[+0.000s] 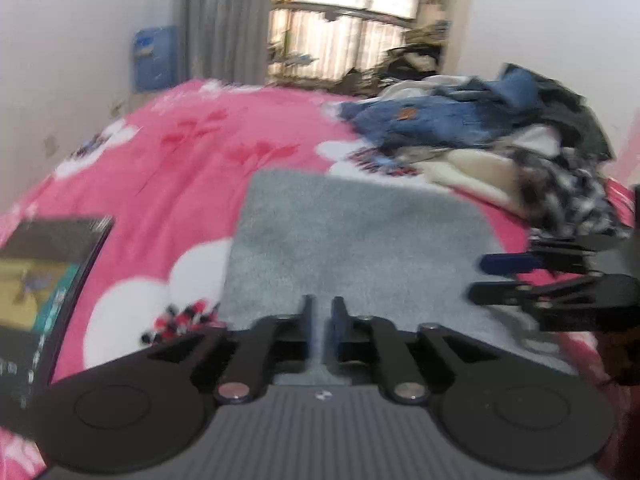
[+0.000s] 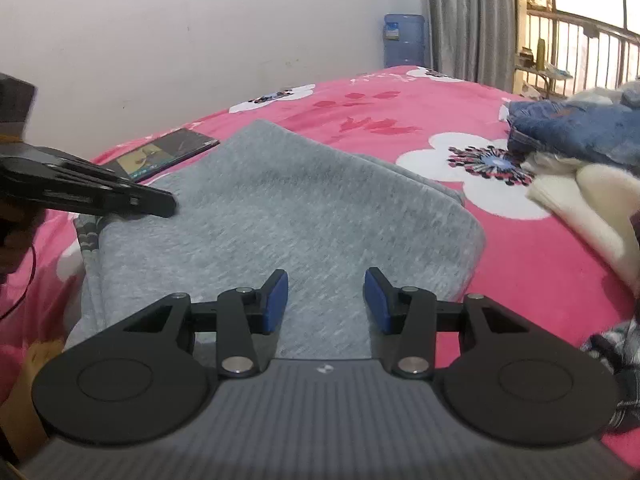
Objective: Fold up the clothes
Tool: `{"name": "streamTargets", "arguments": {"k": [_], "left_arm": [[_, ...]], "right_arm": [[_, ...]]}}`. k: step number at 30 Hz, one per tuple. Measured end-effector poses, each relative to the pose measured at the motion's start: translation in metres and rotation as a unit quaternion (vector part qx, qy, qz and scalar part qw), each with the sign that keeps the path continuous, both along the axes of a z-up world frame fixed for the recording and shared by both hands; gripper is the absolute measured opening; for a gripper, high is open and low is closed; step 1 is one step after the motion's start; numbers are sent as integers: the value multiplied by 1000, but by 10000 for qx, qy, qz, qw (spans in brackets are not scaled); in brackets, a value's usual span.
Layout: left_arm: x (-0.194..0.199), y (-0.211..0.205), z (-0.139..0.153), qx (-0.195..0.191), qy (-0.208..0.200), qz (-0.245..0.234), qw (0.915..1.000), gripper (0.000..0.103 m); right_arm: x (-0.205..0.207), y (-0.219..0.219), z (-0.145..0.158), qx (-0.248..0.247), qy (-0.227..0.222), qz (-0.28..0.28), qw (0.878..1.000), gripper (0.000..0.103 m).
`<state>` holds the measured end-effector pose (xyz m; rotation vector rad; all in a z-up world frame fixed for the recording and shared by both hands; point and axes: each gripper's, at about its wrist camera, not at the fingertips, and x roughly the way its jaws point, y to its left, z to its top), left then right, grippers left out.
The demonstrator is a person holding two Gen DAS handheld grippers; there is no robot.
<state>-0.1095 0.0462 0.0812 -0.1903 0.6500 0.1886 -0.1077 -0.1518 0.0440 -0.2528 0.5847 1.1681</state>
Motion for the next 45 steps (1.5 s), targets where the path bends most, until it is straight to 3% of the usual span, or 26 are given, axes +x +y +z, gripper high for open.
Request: {"name": "streamTargets", "arguments": {"k": [3, 4, 6, 8, 10, 14, 16, 20, 24, 26, 29, 33, 37, 39, 44, 45], "left_arm": [[12, -17, -7, -250, -92, -653, 9975, 21], [16, -24, -15, -287, -55, -811, 9963, 16], [20, -42, -37, 25, -100, -900, 9959, 15], [20, -50, -44, 299, -313, -910, 9949, 15], [23, -44, -42, 43, -298, -813, 9962, 16], [22, -33, -41, -128, -225, -859, 9960, 7], [21, -33, -40, -116, -244, -876, 9958, 7], [20, -37, -42, -42, -295, -811, 9963, 7], [20, -37, -43, -57, -371, -749, 9965, 7], [20, -39, -44, -3, -411, -727, 9965, 7], [20, -40, -43, 15, -398, -703, 9967, 7], [21, -40, -42, -1, -364, -681, 9970, 7], [21, -41, -42, 42, -346, -686, 9970, 7], [21, -41, -42, 27, -351, -703, 9969, 7], [19, -41, -44, 57, -406, -698, 9967, 7], [19, -41, -44, 62, -423, -696, 9967, 7]], "right_arm": [[1, -1, 7, 152, 279, -94, 9995, 42], [1, -1, 11, 210, 384, -125, 9990, 43], [1, -1, 17, 326, 595, -186, 9975, 44], [1, -1, 23, 441, 805, -248, 9955, 43], [-8, -2, 30, 569, 838, -69, 9948, 46], [-31, 4, 7, -151, 660, 222, 9975, 50], [-41, -7, 1, -204, 481, 181, 9985, 50], [-43, -30, 11, -268, 870, -245, 9955, 50], [-27, -49, 23, 45, 1542, -646, 9859, 49], [-21, -51, 29, 391, 1408, -730, 9866, 48], [-12, -28, 33, 491, 956, -771, 9912, 38], [-8, 18, 16, -157, 917, -834, 9922, 29], [-16, 21, 6, -371, 459, -862, 9945, 20], [-7, 8, 6, -288, 725, -1072, 9912, 1], [11, -32, 5, 146, 1770, -1741, 9686, 0], [12, -37, 7, 252, 1946, -1760, 9646, 5]]}}
